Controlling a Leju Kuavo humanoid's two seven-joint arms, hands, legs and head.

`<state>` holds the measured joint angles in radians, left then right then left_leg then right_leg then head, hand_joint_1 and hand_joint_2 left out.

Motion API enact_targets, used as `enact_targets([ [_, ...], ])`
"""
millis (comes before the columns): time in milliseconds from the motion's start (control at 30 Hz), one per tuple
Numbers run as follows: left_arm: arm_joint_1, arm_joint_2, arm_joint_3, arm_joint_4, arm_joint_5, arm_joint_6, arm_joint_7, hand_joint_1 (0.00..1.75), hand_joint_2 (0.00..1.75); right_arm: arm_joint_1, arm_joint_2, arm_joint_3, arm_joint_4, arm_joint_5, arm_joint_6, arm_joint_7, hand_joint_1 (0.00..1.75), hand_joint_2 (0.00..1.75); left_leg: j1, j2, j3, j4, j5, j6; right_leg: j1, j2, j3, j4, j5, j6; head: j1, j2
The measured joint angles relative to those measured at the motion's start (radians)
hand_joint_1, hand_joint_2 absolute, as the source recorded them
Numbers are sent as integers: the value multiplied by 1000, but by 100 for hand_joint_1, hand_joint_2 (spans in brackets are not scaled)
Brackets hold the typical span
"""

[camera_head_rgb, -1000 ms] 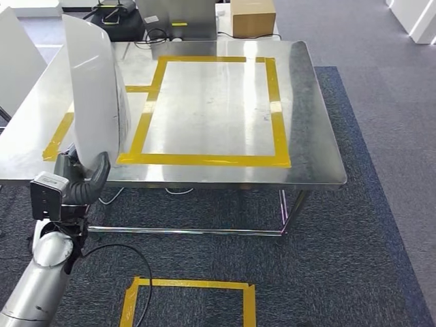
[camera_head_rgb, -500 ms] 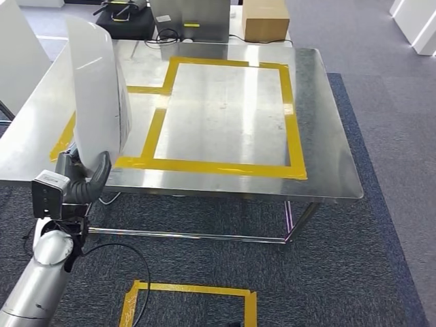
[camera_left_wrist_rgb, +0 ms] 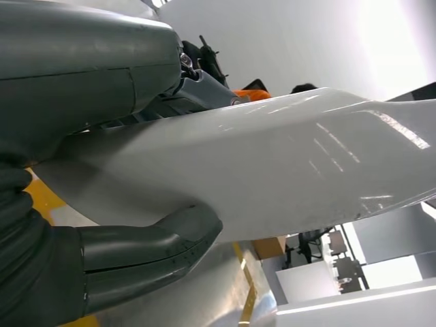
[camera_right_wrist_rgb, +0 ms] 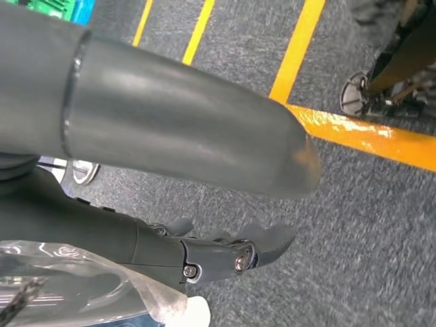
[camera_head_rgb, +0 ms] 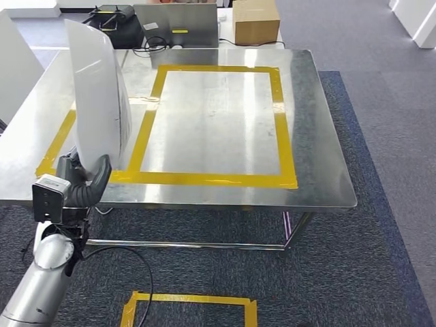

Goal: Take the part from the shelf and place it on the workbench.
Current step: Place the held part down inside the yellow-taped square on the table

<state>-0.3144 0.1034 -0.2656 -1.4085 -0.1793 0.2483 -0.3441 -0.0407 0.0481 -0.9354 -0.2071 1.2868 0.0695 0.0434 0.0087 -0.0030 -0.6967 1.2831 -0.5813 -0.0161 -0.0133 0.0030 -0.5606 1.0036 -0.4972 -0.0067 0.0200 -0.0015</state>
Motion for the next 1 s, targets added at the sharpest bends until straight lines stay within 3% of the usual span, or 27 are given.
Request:
enact_targets([
  [67, 0, 0, 0, 0, 0, 0, 0, 175, 175, 1, 0, 0, 0, 1, 1, 0, 0, 0, 0, 0, 39, -121, 92, 6, 0, 1, 17, 0, -14, 6, 0, 0],
  [100, -1, 0, 0, 0, 0, 0, 0, 175, 175, 1, 0, 0, 0, 1, 1, 0, 0, 0, -1, 0, 62, -181, 119, 9, 2, 2, 24, 1, -22, 11, -1, 0],
  [167, -1, 0, 0, 0, 0, -1, 1, 175, 175, -1, 0, 0, 0, 1, 2, 0, 0, 0, -5, 0, 84, -240, 126, 18, 4, 2, 26, 1, -30, 22, 0, 0],
  [267, -1, 0, 0, 0, 0, -2, 2, 175, 175, -2, -1, 0, 0, 1, 1, 0, 0, 0, -4, -1, 91, -256, 116, 35, 3, -1, 25, 2, -41, 39, 1, 0],
  [333, -3, -1, 1, -1, 0, -3, 2, 175, 175, -4, -1, 0, 0, 1, 2, 0, 0, 0, 0, -1, 102, -264, 113, 47, 2, -2, -10, 68, -72, 48, 3, 0],
  [400, -3, -2, 1, -1, 0, -3, 3, 175, 175, -4, 0, 0, 0, 1, 2, 0, 0, 0, -2, -1, 109, -264, 106, 55, 1, -2, -86, 200, -115, 52, 5, 0],
  [467, 0, -2, 0, -1, -4, -4, 6, 175, 175, -1, 0, 0, 0, 1, 2, 0, 0, 0, -4, -2, 117, -264, 99, 57, 2, -2, -152, 280, -116, 52, 5, 0],
  [500, 1, -2, 0, -1, -8, -2, 10, 175, 175, 0, 0, 0, 0, 1, 2, 0, 0, 0, -5, -2, 123, -264, 94, 57, 2, -2, -159, 266, -86, 49, 5, 0],
  [533, 1, -2, 0, -1, -15, 2, 15, 175, 175, 1, 0, 0, 0, 1, 2, 0, 0, 0, -6, -3, 131, -264, 88, 56, 3, -2, -147, 215, -41, 46, 5, 0],
  [600, -3, -3, 0, 0, -35, 12, 28, 175, 175, 0, 0, 0, 0, 1, 2, 0, 0, 0, -9, -4, 145, -264, 76, 52, 6, -2, -97, 88, 34, 35, 4, 0],
  [633, -6, -3, 0, 1, -47, 17, 36, 175, 175, -1, 0, 0, 0, 1, 2, 0, 0, 0, -10, -5, 147, -263, 73, 48, 9, -2, -75, 44, 46, 30, 4, 0],
  [700, -12, -3, -2, 7, -76, 23, 54, 175, 175, -2, -1, 0, 0, 1, 2, 0, 0, 0, -10, -5, 146, -265, 71, 38, 13, 0, -59, 18, 40, 24, 4, 0],
  [800, -29, 1, -13, 24, -134, 25, 85, 175, 175, -1, 0, 0, 0, 1, 2, 1, 0, 0, -9, -4, 142, -251, 57, 21, 7, 0, -48, 1, 39, 12, 3, 0],
  [867, -48, 5, -24, 46, -173, 26, 103, 175, 175, -4, 0, 0, 0, 1, 3, 0, 0, 0, -6, -3, 99, -162, 14, 10, 3, -2, -39, -7, 38, 5, 2, 0],
  [933, -61, 10, -36, 75, -209, 29, 122, 175, 175, -7, 0, 0, 0, 1, 3, 0, 0, 0, -1, -3, 30, -34, -30, 2, 2, -2, -35, -7, 34, 0, 2, 0],
  [967, -67, 12, -42, 92, -230, 30, 134, 175, 175, -7, 0, 0, 0, 1, 3, 0, 0, 0, 2, -3, 7, 0, -32, -1, 2, -2, -33, -6, 32, -1, 2, 0],
  [1000, -75, 15, -48, 110, -254, 31, 145, 175, 175, -8, 0, 0, 0, 1, 3, 0, 0, 0, 4, -2, 0, 1, -15, -3, 2, -1, -31, -6, 31, 0, 2, 0],
])
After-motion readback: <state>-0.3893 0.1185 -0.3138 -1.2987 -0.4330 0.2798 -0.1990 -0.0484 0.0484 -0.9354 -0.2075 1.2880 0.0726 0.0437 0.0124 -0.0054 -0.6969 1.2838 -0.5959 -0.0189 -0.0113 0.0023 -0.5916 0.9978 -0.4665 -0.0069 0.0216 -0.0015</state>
